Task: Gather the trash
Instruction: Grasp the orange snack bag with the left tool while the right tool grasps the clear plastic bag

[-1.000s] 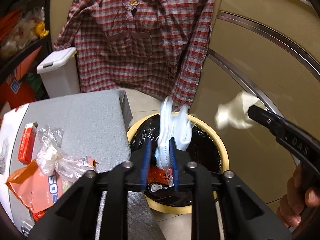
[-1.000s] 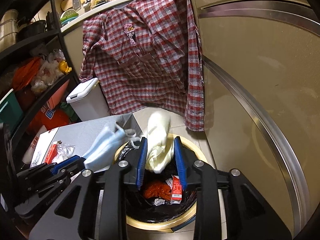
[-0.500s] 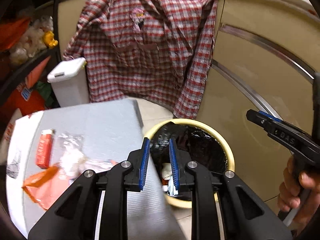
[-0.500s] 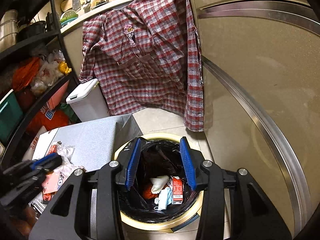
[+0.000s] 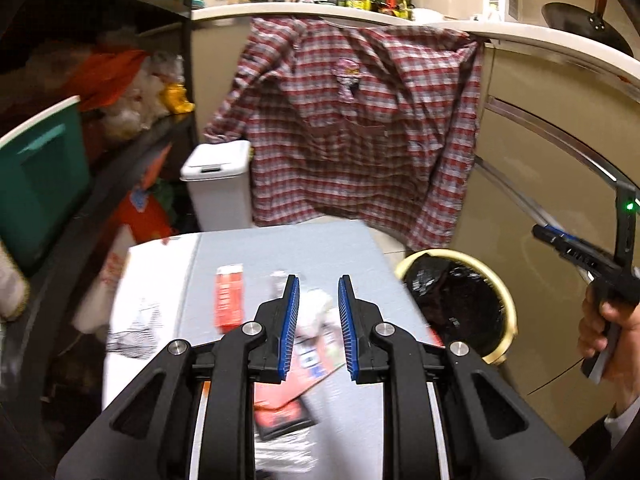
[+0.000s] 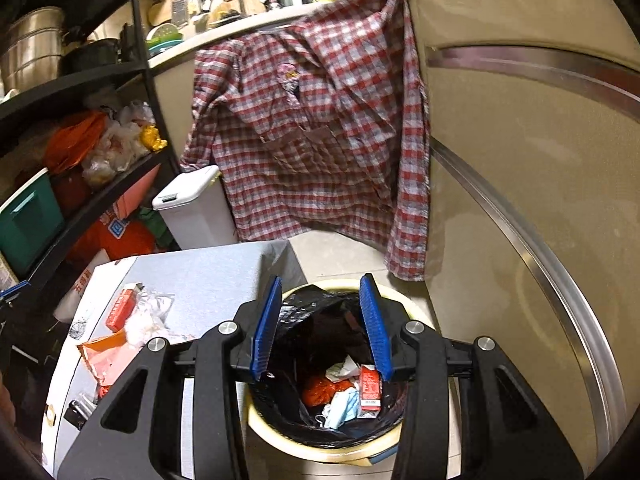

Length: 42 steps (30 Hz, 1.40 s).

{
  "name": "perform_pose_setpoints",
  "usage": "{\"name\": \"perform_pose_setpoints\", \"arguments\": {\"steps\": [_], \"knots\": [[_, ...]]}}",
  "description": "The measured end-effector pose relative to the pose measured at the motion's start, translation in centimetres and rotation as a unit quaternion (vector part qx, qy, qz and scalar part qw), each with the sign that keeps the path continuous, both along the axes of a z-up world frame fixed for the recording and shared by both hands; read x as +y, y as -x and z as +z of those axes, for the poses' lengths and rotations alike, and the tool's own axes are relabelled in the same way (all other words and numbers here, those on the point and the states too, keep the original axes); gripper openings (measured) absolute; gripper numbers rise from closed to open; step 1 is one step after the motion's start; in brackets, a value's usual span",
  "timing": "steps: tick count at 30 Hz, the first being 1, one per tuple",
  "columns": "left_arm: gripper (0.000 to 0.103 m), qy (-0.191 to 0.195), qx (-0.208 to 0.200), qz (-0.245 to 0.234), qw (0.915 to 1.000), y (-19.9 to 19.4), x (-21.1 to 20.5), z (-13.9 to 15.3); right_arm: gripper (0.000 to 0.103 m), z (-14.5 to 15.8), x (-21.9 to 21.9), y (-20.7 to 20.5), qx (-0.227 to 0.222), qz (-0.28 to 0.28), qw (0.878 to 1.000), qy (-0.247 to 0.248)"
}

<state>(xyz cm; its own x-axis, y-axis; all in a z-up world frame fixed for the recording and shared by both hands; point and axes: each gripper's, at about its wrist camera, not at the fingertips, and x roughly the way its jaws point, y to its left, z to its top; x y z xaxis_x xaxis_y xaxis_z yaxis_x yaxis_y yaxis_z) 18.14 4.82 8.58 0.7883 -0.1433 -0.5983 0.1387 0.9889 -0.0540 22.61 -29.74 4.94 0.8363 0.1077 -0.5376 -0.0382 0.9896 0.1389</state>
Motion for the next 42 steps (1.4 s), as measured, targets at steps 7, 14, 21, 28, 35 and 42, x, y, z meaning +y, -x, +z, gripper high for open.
{"name": "perform_pose_setpoints", "arguments": {"steps": [7, 14, 21, 28, 35, 42], "knots": [[0.02, 0.003, 0.007, 0.036, 0.9993, 1.0, 6.2, -1.1, 0.041, 0.6, 3.4, 0.8, -0.019, 0.038, 0.999, -0.008], [0.02, 0.04, 0.044, 0.067, 0.996, -0.5, 9.9, -4.7, 0.021, -0.6, 6.5, 0.6, -0.01, 0.072, 0.997, 0.008], [0.02, 0.054, 0.076, 0.067, 0.9934, -2.2, 11.4, -7.4, 0.021, -2.6, 9.5, -0.4, 0.007, 0.107, 0.994, -0.001], [0.048, 0.076, 0.107, 0.067, 0.9891, -3.6, 12.5, -10.0, 0.036, -4.4, 13.9, -1.4, 0.021, 0.153, 0.988, -0.01], [0.05, 0.081, 0.124, 0.083, 0.9855, -4.1, 12.7, -12.3, 0.051, -6.6, 18.6, -2.4, 0.031, 0.193, 0.981, 0.011], [0.058, 0.089, 0.145, 0.089, 0.9814, -4.8, 12.3, -14.0, 0.067, -9.3, 22.7, -4.6, 0.044, 0.229, 0.971, 0.061]]}}
